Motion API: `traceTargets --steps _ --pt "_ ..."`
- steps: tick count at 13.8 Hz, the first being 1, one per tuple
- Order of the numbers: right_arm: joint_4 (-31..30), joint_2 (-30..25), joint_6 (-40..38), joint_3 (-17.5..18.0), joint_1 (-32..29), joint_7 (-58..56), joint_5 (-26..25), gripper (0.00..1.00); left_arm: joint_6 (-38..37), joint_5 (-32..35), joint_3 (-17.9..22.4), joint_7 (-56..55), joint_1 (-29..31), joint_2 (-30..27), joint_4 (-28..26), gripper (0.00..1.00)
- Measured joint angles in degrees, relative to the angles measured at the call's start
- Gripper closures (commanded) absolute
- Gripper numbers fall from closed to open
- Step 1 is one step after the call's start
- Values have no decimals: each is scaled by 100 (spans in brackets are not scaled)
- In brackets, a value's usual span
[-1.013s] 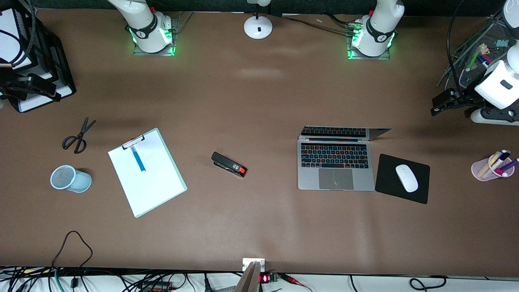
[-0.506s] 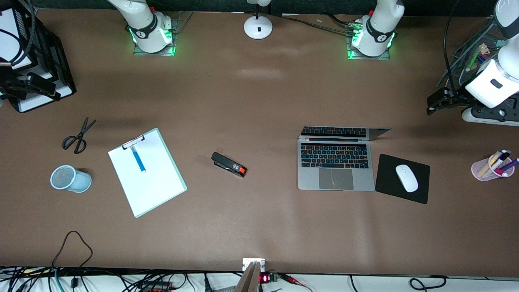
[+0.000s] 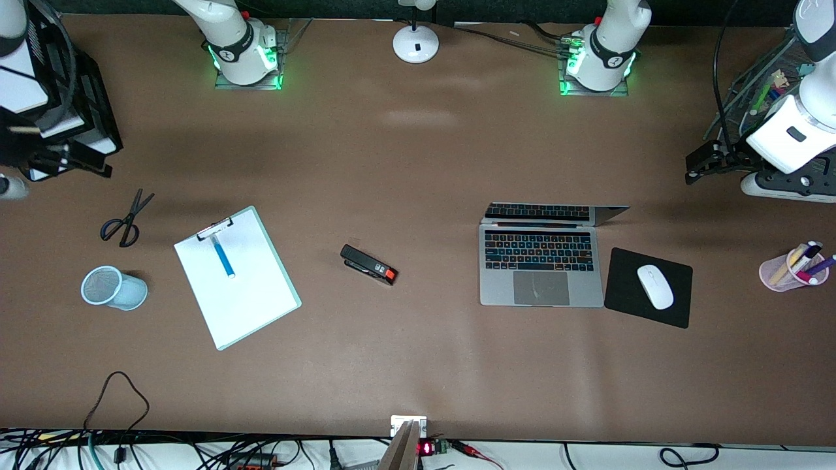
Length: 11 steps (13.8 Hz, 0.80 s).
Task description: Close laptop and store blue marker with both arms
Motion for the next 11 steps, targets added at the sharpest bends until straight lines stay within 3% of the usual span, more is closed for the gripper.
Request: traceTargets --steps 11 --pt "44 1273 974 73 304 -51 -57 0 -3 0 -51 0 0 0 34 0"
